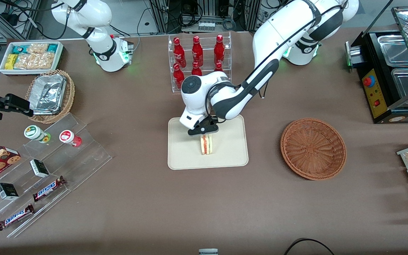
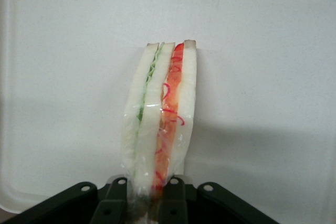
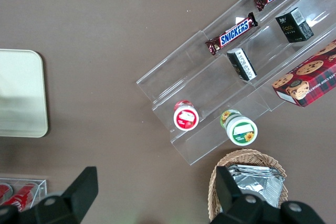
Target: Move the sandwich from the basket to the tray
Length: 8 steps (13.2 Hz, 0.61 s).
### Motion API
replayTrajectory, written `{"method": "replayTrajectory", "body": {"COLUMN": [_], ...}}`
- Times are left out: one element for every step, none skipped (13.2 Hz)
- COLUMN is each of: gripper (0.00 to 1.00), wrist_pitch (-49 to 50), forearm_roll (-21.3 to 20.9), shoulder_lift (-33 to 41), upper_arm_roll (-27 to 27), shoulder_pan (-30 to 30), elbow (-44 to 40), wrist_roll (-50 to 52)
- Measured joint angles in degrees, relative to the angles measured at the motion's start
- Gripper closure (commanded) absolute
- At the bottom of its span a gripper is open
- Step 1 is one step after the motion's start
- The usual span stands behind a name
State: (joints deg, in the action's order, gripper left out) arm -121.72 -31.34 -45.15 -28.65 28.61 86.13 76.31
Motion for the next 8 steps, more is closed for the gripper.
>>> {"method": "replayTrajectory", "body": {"gripper": [0.01, 0.01, 0.01, 0.01, 0.01, 0.01, 0.01, 0.01], "wrist_pitch": [0.0, 0.0, 0.0, 0.1, 0.7, 2.5, 4.8, 7.3], "forearm_roll": [-0.1, -0.1, -0.1, -0.1, -0.1, -0.1, 0.4, 1.6], "shoulder_lift": [0.0, 0.0, 0.0, 0.1, 0.6, 1.5, 2.8, 4.8], "upper_arm_roll": [0.0, 0.1, 0.1, 0.2, 0.3, 0.3, 0.3, 0.3], "shoulder_pan": [0.0, 0.0, 0.0, 0.0, -0.1, -0.2, -0.4, -0.8], "elbow": [-0.1, -0.3, -0.7, -1.1, -1.5, -2.1, -2.8, -3.6], "wrist_roll": [0.0, 0.0, 0.0, 0.1, 0.2, 0.3, 0.6, 0.7]}}
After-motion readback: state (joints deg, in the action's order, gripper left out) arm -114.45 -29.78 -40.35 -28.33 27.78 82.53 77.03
